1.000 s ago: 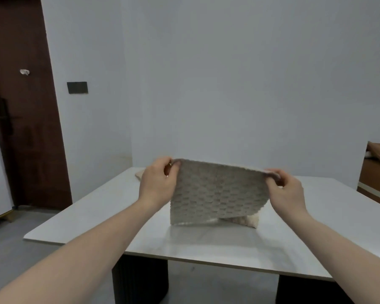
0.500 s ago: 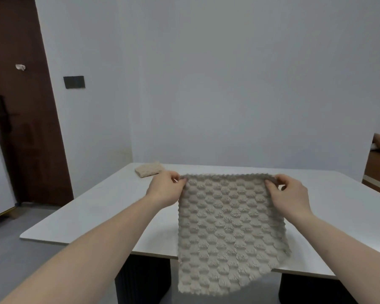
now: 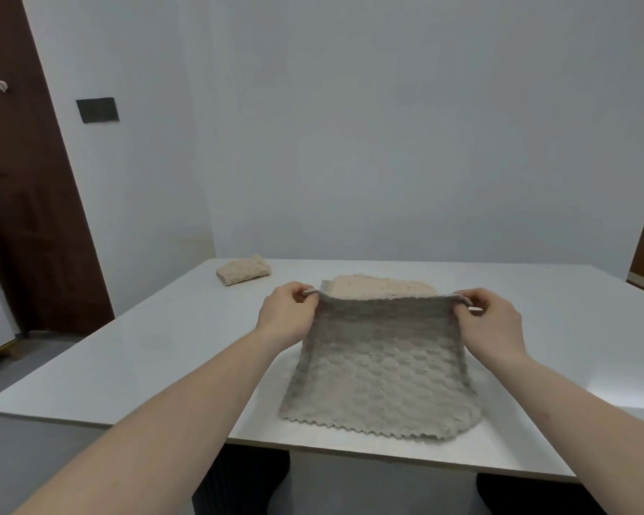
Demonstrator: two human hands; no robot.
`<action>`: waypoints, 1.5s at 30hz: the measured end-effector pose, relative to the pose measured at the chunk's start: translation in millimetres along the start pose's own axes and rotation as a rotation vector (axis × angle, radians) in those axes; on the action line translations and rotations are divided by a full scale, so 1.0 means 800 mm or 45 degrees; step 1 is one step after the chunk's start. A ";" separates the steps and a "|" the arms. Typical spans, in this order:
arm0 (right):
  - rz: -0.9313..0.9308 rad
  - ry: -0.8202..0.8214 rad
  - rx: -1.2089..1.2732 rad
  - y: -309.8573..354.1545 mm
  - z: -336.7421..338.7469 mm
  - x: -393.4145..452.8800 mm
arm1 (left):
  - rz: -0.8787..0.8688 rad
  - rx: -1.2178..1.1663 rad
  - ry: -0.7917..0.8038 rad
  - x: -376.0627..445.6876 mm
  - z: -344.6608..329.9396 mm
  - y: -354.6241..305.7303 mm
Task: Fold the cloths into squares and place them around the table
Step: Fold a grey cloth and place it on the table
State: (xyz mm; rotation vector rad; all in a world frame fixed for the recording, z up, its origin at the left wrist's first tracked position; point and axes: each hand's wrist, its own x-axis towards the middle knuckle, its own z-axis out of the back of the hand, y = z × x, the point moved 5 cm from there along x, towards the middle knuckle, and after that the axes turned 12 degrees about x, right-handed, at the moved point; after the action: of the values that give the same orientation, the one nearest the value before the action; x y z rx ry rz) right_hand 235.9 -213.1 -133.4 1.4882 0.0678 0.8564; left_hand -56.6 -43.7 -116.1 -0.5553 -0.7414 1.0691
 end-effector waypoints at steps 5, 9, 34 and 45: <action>-0.006 -0.001 -0.005 -0.009 -0.015 0.012 | 0.020 -0.011 0.041 0.013 -0.012 0.005; -0.024 -0.012 0.015 -0.011 -0.023 0.014 | 0.036 -0.012 0.072 0.014 -0.014 0.011; 0.142 0.513 -0.436 -0.004 0.044 -0.094 | 0.025 0.518 0.232 -0.082 0.009 0.037; 0.116 0.618 -0.471 -0.017 0.045 -0.126 | -0.033 0.798 0.345 -0.103 0.001 0.045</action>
State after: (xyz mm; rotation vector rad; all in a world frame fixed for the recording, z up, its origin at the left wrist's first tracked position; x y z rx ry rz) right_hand 189.5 -294.7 -186.5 0.9227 0.1910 1.2192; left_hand -101.5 -105.1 -163.5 -0.1426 -0.1524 1.1051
